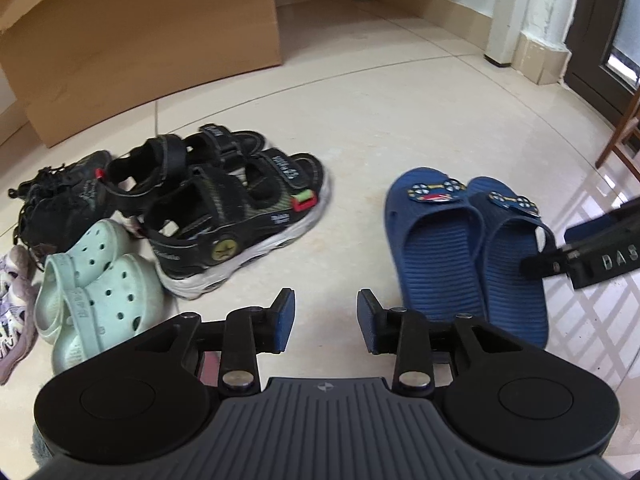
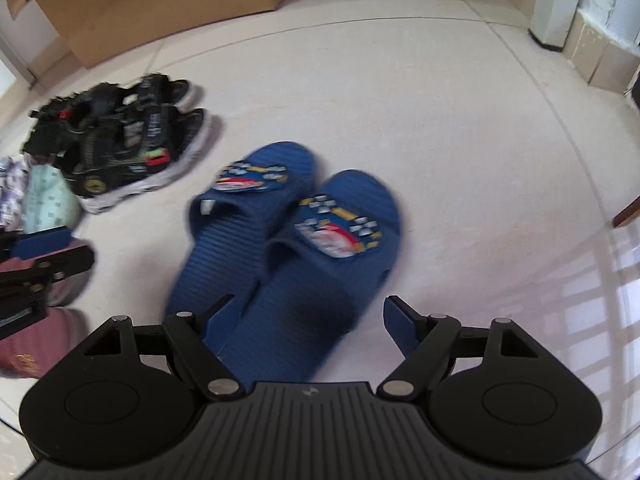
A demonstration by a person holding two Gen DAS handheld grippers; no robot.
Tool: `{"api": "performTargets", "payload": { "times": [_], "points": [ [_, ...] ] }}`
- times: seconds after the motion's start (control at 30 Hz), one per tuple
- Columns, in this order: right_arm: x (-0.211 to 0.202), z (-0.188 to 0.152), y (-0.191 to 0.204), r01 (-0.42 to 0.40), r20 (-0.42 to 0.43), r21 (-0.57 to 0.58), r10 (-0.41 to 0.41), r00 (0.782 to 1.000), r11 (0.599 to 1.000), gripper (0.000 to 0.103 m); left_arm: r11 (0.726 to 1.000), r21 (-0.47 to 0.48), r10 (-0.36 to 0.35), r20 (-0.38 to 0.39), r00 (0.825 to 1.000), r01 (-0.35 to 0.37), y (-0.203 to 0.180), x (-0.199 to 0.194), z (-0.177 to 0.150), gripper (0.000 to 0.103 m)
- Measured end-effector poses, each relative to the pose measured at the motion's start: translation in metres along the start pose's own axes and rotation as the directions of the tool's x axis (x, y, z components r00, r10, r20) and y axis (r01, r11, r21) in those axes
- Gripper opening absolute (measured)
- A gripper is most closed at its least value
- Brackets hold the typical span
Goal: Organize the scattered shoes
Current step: 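Grasp both navy slides together at their straps with the right tool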
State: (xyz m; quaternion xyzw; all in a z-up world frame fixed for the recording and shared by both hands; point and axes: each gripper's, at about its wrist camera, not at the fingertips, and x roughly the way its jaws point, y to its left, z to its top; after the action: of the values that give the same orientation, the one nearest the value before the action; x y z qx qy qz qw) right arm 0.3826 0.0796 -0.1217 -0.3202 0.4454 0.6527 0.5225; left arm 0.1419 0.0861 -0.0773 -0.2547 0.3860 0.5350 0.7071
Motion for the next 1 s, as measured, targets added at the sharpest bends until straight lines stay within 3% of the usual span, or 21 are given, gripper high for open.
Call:
{"api": "performTargets", "payload": {
  "times": [0.27,0.4,0.5,0.73,0.8,0.87,0.93,1.0],
  "points": [
    [0.018,0.008,0.014,-0.025,0.001,0.070,0.025,1.000,0.997,0.080,1.000,-0.011,0.010,0.004,1.000,-0.010,0.014,-0.005,-0.003,0.038],
    [0.029,0.013,0.020,0.005,0.012,0.070,-0.006,1.000,0.998,0.078,1.000,-0.008,0.028,0.014,1.000,-0.027,0.025,-0.009,-0.004,0.038],
    [0.041,0.020,0.028,0.031,0.027,0.047,-0.033,0.999,0.998,0.070,0.999,-0.010,0.043,0.013,0.999,-0.043,0.035,-0.012,-0.004,0.038],
    [0.055,0.030,0.037,0.135,0.105,0.025,-0.137,0.985,0.990,0.069,0.994,-0.030,0.102,0.028,0.994,-0.101,0.074,-0.029,0.002,0.045],
    [0.057,0.032,0.036,0.167,0.127,0.021,-0.168,0.978,0.986,0.061,0.991,-0.048,0.122,0.020,0.992,-0.121,0.088,-0.033,0.004,0.046],
    [0.057,0.033,0.033,0.184,0.142,0.027,-0.186,0.972,0.983,0.034,0.989,-0.061,0.137,0.012,0.991,-0.136,0.100,-0.036,0.005,0.047],
    [0.057,0.036,0.026,0.167,0.134,0.044,-0.171,0.976,0.985,0.017,0.984,-0.072,0.164,-0.005,0.986,-0.164,0.121,-0.037,0.006,0.049],
    [0.056,0.038,0.025,0.173,0.135,0.041,-0.177,0.975,0.984,0.014,0.979,-0.068,0.193,-0.016,0.981,-0.193,0.136,-0.036,0.006,0.051]
  ]
}}
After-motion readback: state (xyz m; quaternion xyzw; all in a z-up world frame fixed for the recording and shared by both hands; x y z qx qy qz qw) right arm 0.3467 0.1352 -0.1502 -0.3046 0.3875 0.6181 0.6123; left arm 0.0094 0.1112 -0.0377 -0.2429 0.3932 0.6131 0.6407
